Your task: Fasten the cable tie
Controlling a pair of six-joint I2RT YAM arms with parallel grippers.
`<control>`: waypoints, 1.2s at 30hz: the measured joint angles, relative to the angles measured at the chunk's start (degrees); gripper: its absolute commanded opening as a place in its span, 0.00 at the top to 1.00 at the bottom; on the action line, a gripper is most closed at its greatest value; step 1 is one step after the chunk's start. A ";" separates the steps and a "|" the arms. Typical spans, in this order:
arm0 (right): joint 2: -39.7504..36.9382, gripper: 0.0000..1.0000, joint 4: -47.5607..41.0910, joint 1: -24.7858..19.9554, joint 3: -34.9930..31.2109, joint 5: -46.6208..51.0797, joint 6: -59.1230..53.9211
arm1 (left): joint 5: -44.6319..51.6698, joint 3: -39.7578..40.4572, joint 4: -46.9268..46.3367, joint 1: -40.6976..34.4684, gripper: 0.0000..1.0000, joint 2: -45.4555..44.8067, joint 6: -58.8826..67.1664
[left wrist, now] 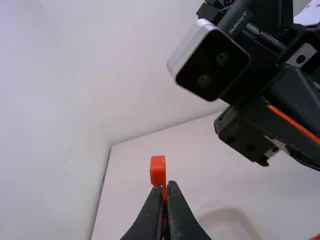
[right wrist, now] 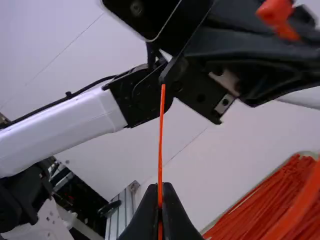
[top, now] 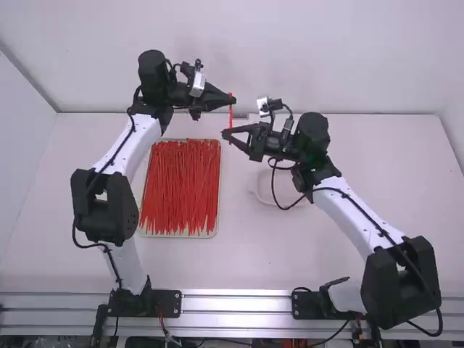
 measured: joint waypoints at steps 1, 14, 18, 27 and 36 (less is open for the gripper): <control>0.00 1.00 0.02 0.57 0.00 0.00 0.24 | 0.20 0.02 0.42 0.02 0.98 0.00 0.17; 0.00 1.00 0.37 -0.57 0.02 1.64 4.28 | 0.37 0.02 7.19 -0.37 0.98 0.00 -1.16; 0.00 1.00 1.68 -0.57 0.00 2.23 6.16 | 0.37 0.00 9.14 -0.98 0.98 0.00 -1.38; 0.00 1.00 2.78 -3.04 0.02 2.12 8.94 | 0.35 0.02 13.14 -4.20 0.98 0.00 -1.33; 0.00 1.00 2.82 -4.37 0.00 1.86 9.66 | 0.31 0.00 13.84 -4.50 0.98 0.00 -1.36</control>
